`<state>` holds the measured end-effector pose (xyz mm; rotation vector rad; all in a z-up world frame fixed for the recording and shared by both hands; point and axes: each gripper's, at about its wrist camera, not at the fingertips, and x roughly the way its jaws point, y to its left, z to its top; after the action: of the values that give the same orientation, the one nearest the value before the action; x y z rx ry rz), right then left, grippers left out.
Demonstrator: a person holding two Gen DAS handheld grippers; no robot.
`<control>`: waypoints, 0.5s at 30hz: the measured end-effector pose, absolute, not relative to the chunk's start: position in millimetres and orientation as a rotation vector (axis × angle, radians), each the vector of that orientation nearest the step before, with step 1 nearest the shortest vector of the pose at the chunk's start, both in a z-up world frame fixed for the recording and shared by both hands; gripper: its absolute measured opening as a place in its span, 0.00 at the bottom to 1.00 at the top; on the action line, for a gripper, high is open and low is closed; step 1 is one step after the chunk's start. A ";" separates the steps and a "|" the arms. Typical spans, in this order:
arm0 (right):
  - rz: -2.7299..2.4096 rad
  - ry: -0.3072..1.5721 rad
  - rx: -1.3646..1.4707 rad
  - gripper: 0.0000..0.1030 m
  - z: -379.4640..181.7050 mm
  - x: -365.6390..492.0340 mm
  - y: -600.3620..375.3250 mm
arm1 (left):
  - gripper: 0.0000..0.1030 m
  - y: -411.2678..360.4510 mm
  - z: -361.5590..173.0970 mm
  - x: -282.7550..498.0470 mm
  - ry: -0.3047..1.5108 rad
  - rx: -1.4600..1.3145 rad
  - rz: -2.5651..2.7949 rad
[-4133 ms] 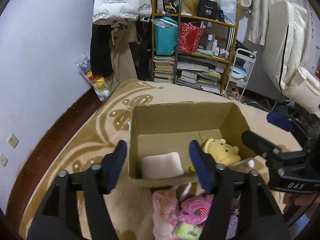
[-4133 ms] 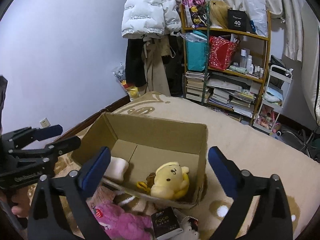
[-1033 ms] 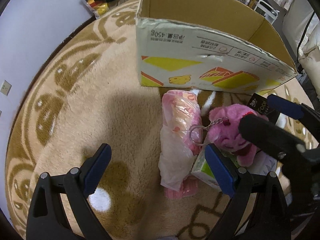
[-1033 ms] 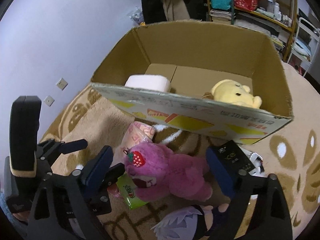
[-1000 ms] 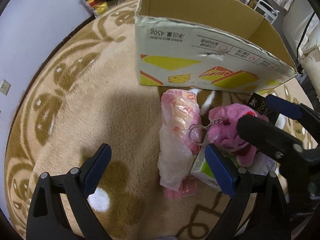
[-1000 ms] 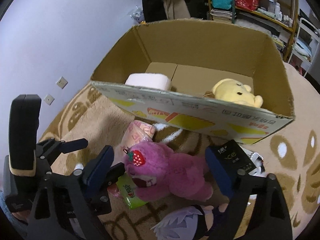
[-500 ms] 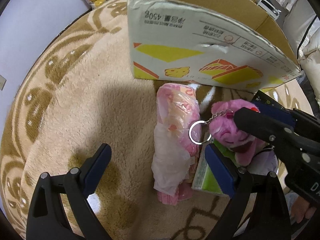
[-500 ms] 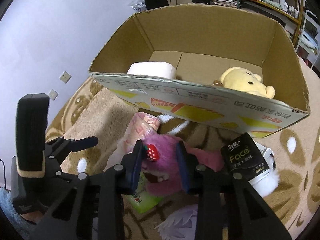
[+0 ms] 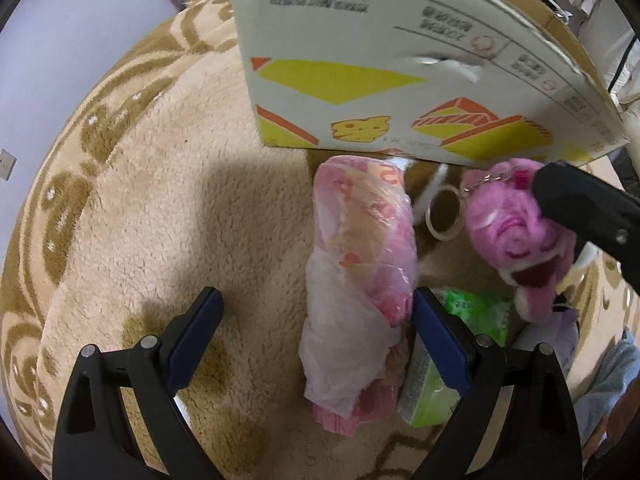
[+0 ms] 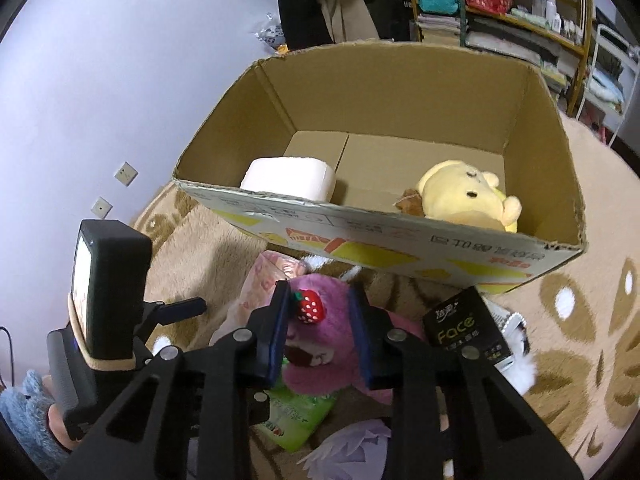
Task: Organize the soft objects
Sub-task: 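Grasp the pink strawberry bear with the right tool while the left tool grasps the pink-wrapped bundle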
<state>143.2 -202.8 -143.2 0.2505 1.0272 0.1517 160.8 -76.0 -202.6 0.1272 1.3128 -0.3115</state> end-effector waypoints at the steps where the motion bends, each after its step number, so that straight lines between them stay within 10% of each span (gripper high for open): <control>1: 0.151 1.024 0.245 0.28 -141.7 141.9 -202.4 | 0.91 -75.3 -204.6 161.6 1.313 0.125 -0.311; 15: 0.136 1.031 0.321 0.27 -141.8 141.8 -213.3 | 0.78 -91.6 -223.8 143.5 1.272 0.221 -0.261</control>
<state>141.8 -213.3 -141.8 0.3205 1.0311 0.1356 143.5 -91.6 -223.8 0.2209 1.2723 -0.2607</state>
